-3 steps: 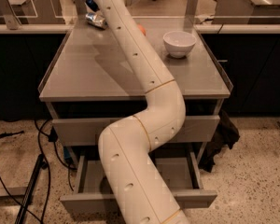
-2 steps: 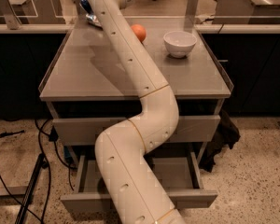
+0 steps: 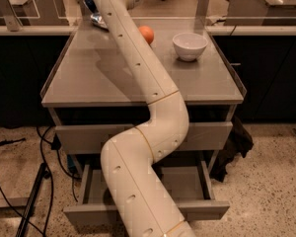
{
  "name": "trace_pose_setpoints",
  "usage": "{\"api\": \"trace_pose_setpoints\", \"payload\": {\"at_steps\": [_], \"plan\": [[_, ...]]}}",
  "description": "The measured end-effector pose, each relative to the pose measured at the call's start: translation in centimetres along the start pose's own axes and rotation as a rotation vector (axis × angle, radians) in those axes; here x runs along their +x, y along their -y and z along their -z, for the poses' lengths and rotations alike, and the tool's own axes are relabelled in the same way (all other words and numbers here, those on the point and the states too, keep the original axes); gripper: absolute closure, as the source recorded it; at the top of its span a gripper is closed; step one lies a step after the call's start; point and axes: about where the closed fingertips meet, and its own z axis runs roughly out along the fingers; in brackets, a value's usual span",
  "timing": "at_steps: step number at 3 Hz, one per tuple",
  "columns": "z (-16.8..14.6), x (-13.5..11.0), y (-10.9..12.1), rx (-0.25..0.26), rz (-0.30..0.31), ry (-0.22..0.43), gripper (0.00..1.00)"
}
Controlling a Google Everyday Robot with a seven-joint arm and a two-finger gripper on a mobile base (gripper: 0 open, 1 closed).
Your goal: Place pepsi can into middle drawer
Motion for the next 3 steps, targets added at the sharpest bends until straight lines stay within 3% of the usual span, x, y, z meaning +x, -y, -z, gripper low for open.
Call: {"api": "trace_pose_setpoints", "payload": {"at_steps": [1,3], "plan": [[0.4,-0.6,-0.3,-0.035,-0.017,0.017,1.0],[2.4,-1.8,-2.8,-0.152,-0.133,0.016,1.0]]}}
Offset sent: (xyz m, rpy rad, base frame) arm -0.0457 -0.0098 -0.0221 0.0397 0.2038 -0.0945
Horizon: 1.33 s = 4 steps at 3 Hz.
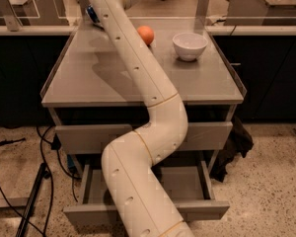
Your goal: Place pepsi can into middle drawer
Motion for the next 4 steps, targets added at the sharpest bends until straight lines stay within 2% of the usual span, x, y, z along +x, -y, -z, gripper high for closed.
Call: {"api": "trace_pose_setpoints", "payload": {"at_steps": [1,2,4], "plan": [[0.21,-0.05,-1.7,0.022,-0.107,-0.029,1.0],[0.77,-0.1,-1.25,0.043,-0.126,-0.028,1.0],[0.64,-0.06,-1.47,0.024,-0.121,-0.018,1.0]]}}
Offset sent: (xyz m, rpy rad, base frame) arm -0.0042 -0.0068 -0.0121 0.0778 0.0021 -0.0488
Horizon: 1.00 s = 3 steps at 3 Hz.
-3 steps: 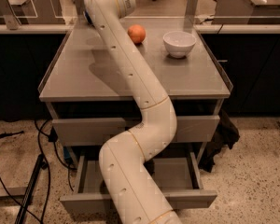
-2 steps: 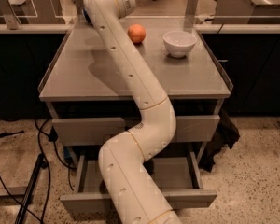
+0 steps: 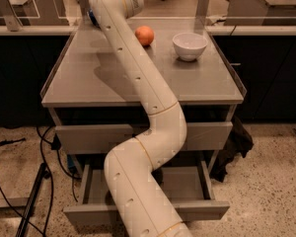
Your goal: Place pepsi can into middle drawer
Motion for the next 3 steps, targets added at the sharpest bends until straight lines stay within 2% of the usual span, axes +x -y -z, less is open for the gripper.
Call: {"api": "trace_pose_setpoints", "payload": {"at_steps": [1,3], "plan": [[0.8,0.8,0.4,-0.06,0.007,0.031,1.0],[4.1,1.4,0.8,-0.25,-0.02,0.167,1.0]]}}
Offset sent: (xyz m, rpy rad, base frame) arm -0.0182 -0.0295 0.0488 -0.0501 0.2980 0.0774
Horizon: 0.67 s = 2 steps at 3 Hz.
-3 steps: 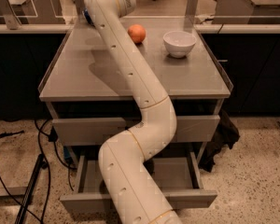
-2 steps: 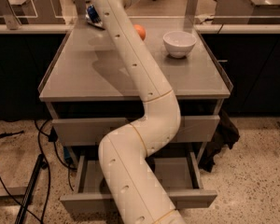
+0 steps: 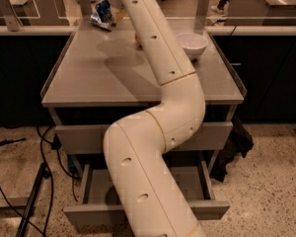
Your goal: Place pepsi can into middle drawer
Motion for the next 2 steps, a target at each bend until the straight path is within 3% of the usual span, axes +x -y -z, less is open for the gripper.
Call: {"api": "trace_pose_setpoints", "payload": {"at_steps": [1,2], "plan": [[1.7,-1.2,-1.8,-0.113,-0.013,0.094,1.0],[3.2,-3.5,-5.2,-0.255,-0.016,0.22,1.0]]}}
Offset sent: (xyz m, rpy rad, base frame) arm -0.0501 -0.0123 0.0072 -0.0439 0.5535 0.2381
